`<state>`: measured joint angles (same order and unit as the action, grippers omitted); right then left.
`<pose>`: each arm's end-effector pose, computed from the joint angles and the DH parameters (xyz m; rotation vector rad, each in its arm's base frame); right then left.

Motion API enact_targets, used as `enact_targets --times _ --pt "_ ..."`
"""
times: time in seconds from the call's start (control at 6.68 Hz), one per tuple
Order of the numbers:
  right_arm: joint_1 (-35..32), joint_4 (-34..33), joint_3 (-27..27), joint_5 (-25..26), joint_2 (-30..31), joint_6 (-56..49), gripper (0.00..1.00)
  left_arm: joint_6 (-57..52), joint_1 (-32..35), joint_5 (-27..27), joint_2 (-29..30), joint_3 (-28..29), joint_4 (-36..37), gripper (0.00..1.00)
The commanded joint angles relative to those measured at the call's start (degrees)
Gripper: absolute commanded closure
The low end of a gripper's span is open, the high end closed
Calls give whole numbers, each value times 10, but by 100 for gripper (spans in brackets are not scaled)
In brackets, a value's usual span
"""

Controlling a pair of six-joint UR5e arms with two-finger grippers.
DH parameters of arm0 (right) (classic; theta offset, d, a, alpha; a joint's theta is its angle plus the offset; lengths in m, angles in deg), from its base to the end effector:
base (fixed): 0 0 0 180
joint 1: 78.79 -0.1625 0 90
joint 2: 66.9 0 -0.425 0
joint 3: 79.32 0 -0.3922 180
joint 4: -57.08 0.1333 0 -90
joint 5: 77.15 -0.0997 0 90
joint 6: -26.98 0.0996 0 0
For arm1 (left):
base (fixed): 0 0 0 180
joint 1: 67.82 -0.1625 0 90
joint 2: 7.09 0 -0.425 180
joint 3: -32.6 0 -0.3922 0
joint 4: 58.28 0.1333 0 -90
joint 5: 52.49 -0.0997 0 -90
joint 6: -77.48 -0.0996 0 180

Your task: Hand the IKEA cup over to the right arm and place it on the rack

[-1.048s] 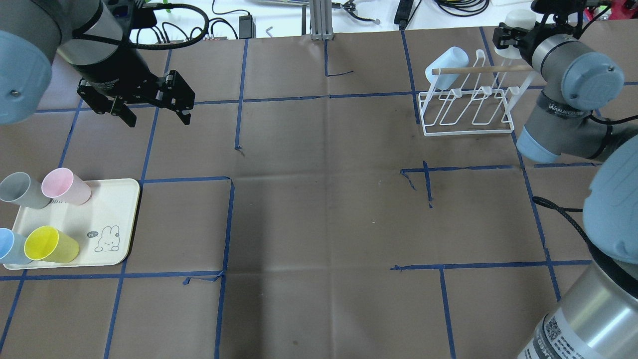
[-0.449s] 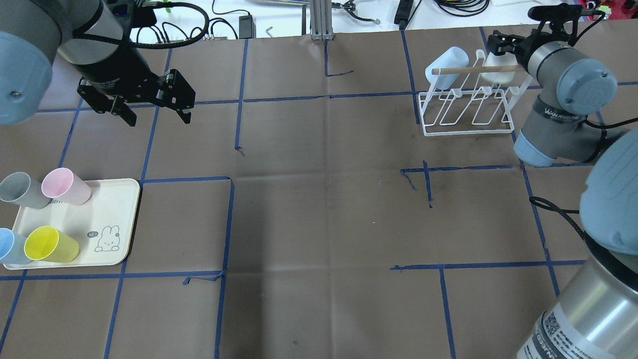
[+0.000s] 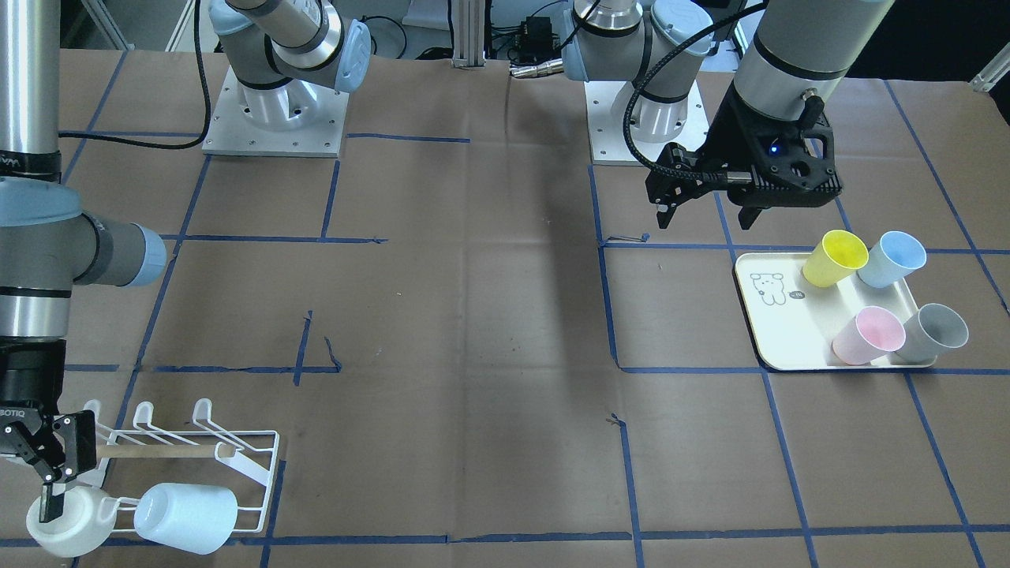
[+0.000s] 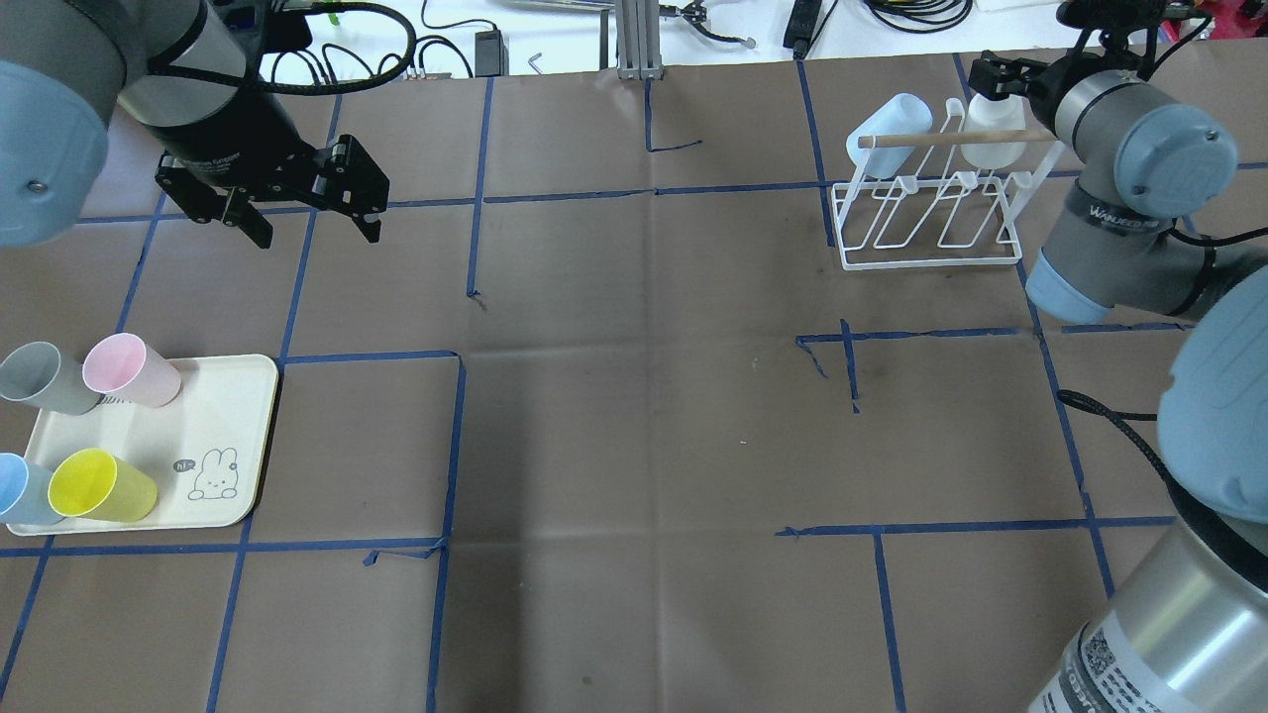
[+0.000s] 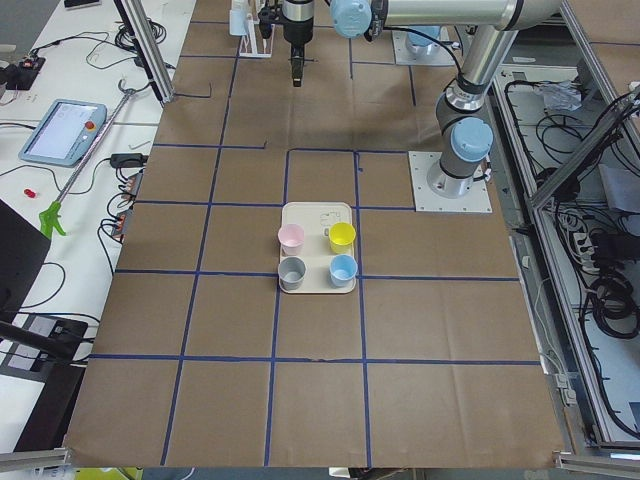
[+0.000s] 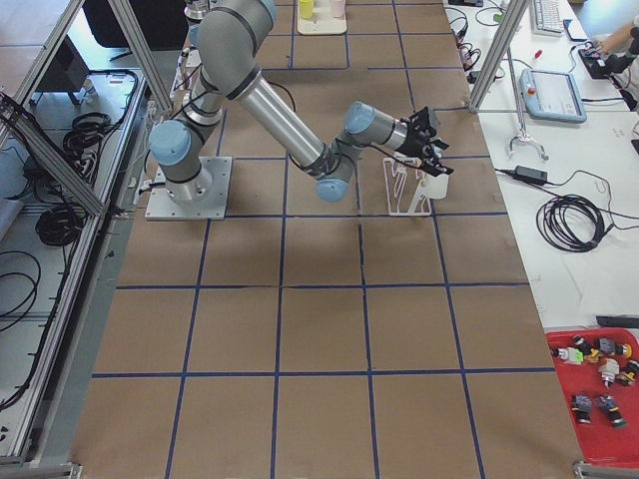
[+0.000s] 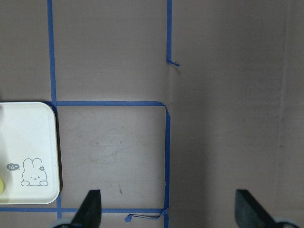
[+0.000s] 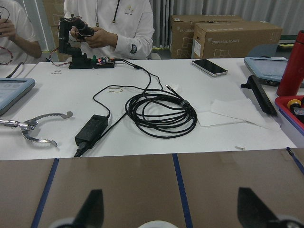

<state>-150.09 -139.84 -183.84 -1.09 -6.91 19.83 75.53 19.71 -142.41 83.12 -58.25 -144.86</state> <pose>-0.0511 -0.6415 0.2990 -0.0713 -2.6505 1.6328 -0.1119 -0.5027 0.4848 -0.0142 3.1407 -0.0647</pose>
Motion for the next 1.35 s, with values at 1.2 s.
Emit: enact_targets --times 1.2 --pt "-147 696 106 90 182 67 0 2 1 0 4 2 1 0"
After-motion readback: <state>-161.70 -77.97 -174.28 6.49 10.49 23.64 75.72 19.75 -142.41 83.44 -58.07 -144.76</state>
